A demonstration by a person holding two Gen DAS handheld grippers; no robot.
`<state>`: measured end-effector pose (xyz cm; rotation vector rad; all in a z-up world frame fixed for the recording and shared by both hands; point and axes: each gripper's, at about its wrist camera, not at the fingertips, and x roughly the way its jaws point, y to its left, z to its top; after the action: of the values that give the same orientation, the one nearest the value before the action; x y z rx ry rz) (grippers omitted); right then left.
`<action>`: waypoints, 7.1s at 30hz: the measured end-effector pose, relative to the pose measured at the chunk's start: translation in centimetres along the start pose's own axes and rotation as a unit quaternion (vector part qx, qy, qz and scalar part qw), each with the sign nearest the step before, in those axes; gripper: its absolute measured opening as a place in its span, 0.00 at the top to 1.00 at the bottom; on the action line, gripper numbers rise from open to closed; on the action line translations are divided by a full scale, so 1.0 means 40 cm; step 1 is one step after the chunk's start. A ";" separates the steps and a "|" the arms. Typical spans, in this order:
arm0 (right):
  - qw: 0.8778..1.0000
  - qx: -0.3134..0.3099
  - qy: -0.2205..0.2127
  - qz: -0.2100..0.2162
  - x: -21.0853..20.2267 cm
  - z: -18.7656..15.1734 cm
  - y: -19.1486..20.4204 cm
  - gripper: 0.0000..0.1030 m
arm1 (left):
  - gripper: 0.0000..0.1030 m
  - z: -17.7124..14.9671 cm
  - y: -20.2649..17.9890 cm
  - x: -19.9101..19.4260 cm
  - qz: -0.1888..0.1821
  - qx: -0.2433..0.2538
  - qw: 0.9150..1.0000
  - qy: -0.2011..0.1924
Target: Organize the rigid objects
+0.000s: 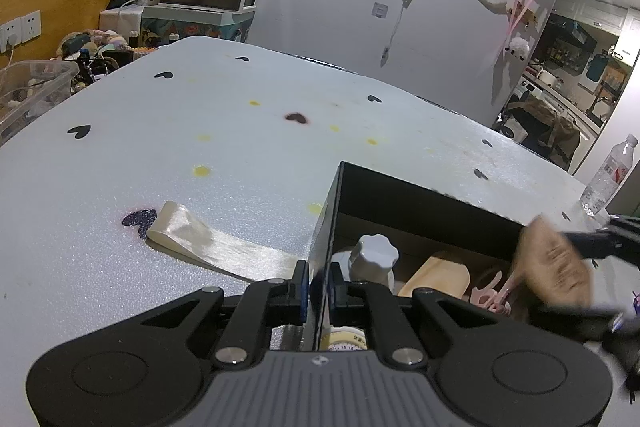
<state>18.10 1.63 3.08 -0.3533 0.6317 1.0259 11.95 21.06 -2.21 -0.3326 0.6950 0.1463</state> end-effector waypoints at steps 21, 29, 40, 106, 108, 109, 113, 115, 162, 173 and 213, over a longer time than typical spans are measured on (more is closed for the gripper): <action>0.980 -0.101 0.104 0.134 0.218 0.067 0.122 0.26 | 0.91 0.012 0.004 0.005 -0.004 -0.001 1.000 0.014; 0.985 -0.082 0.100 0.112 0.208 0.070 0.119 0.14 | 0.91 0.011 0.006 0.006 -0.006 -0.004 1.000 0.013; 0.992 -0.075 0.068 0.071 0.121 0.064 0.107 0.09 | 0.91 0.010 0.004 0.005 -0.005 -0.003 1.000 0.012; 0.926 0.181 -0.184 -0.276 -0.327 -0.297 0.201 0.00 | 0.00 -0.230 -0.148 -0.369 0.020 0.118 0.975 -0.185; 0.925 0.179 -0.185 -0.280 -0.334 -0.306 0.211 0.00 | 0.00 -0.242 -0.153 -0.375 0.022 0.122 0.974 -0.187; 0.924 0.178 -0.186 -0.282 -0.337 -0.311 0.215 0.00 | 0.00 -0.247 -0.155 -0.378 0.021 0.124 0.974 -0.187; 0.921 0.177 -0.188 -0.291 -0.350 -0.323 0.233 0.00 | 0.00 -0.259 -0.157 -0.389 0.016 0.126 0.974 -0.189; 0.920 0.175 -0.189 -0.295 -0.355 -0.329 0.241 0.00 | 0.00 -0.265 -0.157 -0.395 0.013 0.127 0.973 -0.192; 0.916 0.174 -0.198 -0.303 -0.378 -0.336 0.264 0.00 | 0.00 -0.280 -0.163 -0.405 0.011 0.134 0.972 -0.192; 0.916 0.175 -0.198 -0.303 -0.379 -0.336 0.264 0.00 | 0.00 -0.280 -0.164 -0.405 0.012 0.134 0.972 -0.192; 0.915 0.176 -0.197 -0.303 -0.380 -0.338 0.265 0.00 | 0.00 -0.279 -0.164 -0.405 0.011 0.135 0.972 -0.191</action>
<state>-1.02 -11.02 2.50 -0.0076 0.2929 0.3521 -5.53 10.67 1.93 -0.0313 0.3300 0.1312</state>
